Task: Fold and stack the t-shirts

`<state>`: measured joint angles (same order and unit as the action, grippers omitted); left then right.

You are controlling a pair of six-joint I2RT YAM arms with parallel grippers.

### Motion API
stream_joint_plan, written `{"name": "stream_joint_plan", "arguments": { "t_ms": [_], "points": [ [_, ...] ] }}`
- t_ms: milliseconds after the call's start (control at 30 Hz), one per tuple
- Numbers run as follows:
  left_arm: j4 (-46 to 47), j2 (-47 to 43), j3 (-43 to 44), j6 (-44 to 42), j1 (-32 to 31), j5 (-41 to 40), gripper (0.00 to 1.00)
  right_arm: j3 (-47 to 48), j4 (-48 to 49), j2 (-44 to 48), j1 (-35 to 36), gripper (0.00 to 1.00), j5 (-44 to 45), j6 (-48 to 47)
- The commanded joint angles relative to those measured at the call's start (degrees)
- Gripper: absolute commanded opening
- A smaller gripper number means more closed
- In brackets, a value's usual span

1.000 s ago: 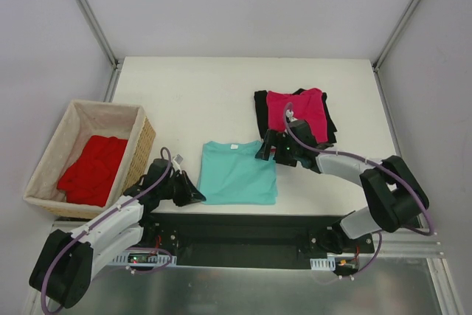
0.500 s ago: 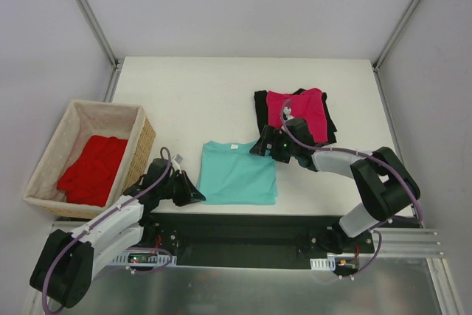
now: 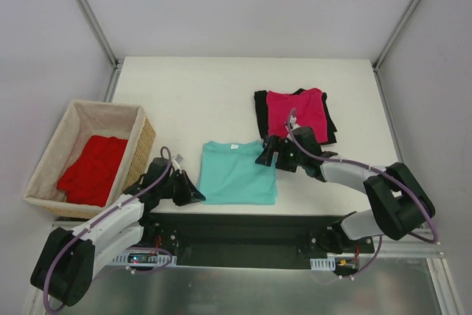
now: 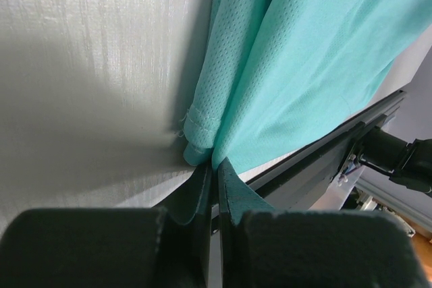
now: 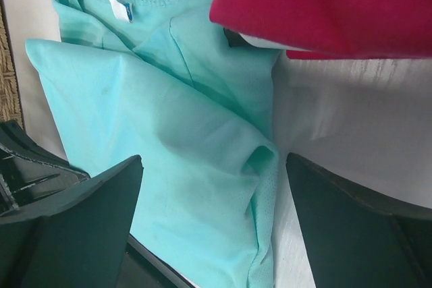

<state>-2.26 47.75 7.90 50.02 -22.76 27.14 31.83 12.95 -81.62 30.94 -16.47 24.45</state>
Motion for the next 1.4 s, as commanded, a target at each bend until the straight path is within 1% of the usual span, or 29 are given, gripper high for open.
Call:
{"name": "stream_joint_plan", "arguments": {
  "t_ms": [0,433,900,1167,1200,1267,1300,1367],
  "points": [
    [-2.5,0.9,1.1,-2.1,0.9,-1.2,0.00,-1.1,-1.9,1.3,-0.1,0.93,0.7,-1.4],
    [-3.0,0.3,1.2,-1.9,1.1,-1.0,0.00,3.2,2.3,-5.6,0.4,0.92,-1.6,0.3],
    [-3.3,2.4,2.0,-3.4,2.5,-1.5,0.00,1.7,1.0,-3.8,1.1,0.84,-1.2,0.0],
    [-3.3,3.1,2.3,-4.3,4.0,-0.4,0.00,2.1,0.4,-3.8,1.1,0.72,-1.1,-0.1],
    [-3.3,3.1,2.4,-4.4,4.0,-0.3,0.00,2.2,0.4,-4.0,1.1,0.65,-1.1,-0.1],
    [-3.2,3.1,2.4,-4.5,4.3,-0.2,0.00,2.6,0.1,-4.0,1.1,0.60,-1.2,0.0],
    [-3.2,3.1,2.3,-4.6,4.4,-0.2,0.00,2.8,0.1,-4.2,1.1,0.55,-1.3,0.0],
    [-3.3,3.1,2.3,-4.7,4.6,-0.2,0.00,3.2,-0.1,-4.6,1.1,0.52,-1.3,-0.2]
  ]
}}
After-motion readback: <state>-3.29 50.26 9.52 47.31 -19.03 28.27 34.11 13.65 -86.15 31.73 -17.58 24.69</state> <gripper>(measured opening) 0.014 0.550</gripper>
